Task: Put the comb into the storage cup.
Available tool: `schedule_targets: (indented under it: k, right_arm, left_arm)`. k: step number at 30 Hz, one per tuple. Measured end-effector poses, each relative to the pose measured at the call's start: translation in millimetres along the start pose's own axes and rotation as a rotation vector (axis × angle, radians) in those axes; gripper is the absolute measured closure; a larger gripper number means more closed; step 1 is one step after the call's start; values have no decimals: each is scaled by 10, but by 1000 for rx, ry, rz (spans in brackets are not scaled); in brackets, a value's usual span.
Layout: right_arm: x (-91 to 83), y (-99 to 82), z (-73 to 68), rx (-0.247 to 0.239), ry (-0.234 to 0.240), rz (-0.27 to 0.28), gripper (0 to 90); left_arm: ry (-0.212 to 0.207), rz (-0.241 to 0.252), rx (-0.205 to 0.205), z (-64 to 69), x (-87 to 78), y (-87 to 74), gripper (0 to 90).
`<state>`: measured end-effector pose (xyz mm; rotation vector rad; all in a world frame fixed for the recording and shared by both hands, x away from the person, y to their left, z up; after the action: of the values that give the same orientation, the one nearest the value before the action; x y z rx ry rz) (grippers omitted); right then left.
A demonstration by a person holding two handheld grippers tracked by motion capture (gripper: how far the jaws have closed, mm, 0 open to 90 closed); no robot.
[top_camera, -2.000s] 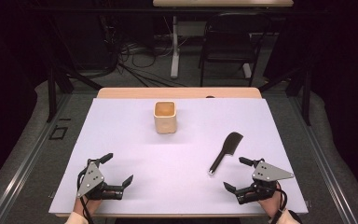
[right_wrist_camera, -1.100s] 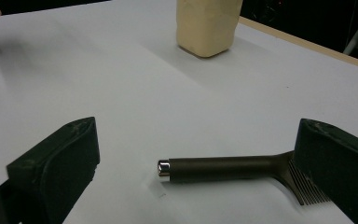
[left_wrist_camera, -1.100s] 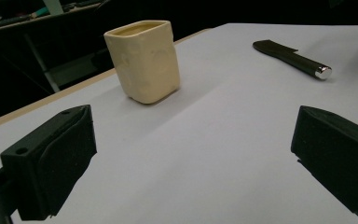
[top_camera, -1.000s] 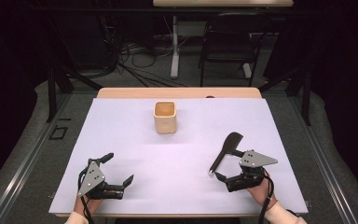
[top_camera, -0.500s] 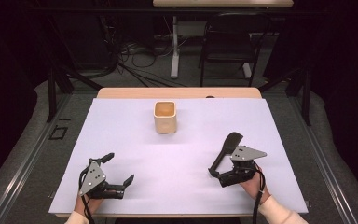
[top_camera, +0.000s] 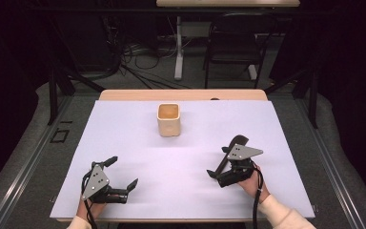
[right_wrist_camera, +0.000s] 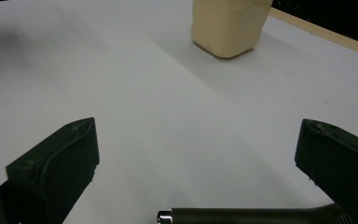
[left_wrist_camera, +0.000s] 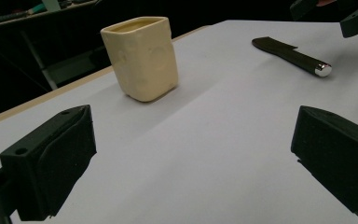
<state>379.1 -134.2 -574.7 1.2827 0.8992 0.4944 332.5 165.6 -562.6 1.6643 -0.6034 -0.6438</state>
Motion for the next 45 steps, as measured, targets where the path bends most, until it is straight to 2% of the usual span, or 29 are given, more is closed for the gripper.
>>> schedule_targets:
  k: [9,13,15,17,19,21,24,30,36,45]
  right_arm:
    - [93,-12,7,-4,0,-19,7]
    - [117,-36,2,-14,-6,-40,191]
    - [114,-29,-3,-24,-3,-40,349]
    - [114,-33,13,-33,-24,-49,507]
    - [120,-68,9,-35,-14,-73,622]
    - [128,-109,15,-34,-12,-99,723]
    - [122,-138,24,-39,-17,-119,828]
    - [121,-231,23,-39,-22,-182,896]
    - [118,-308,-5,-47,-7,-235,898]
    - [94,-395,10,-40,-12,-287,899]
  left_arm:
    - [1,-2,-5,-5,1,-5,0]
    - [1,-4,-1,-1,2,-5,0]
    - [0,-5,-1,0,0,-5,0]
    - [1,-1,-4,-5,-3,-3,0]
    - [1,-1,-4,-7,-5,-3,0]
    - [1,-2,-5,-4,-2,-4,0]
    - [0,-4,-3,-4,-1,-5,0]
    - [0,-5,-3,-4,-5,-7,0]
    - [-3,-10,-5,0,0,-13,0]
    - [1,-7,-7,-12,-5,-12,0]
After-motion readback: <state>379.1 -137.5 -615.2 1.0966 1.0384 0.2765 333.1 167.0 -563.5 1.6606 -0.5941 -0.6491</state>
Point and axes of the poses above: each handheld gripper's, and its own axes: x roughly forward along the jaws, y roughly out of its top, z roughly to its right, the point moved 10 cm from there along x, roughly forward along the jaws, and after that the axes turned 11 degrees about z, right-handed, at the moved point
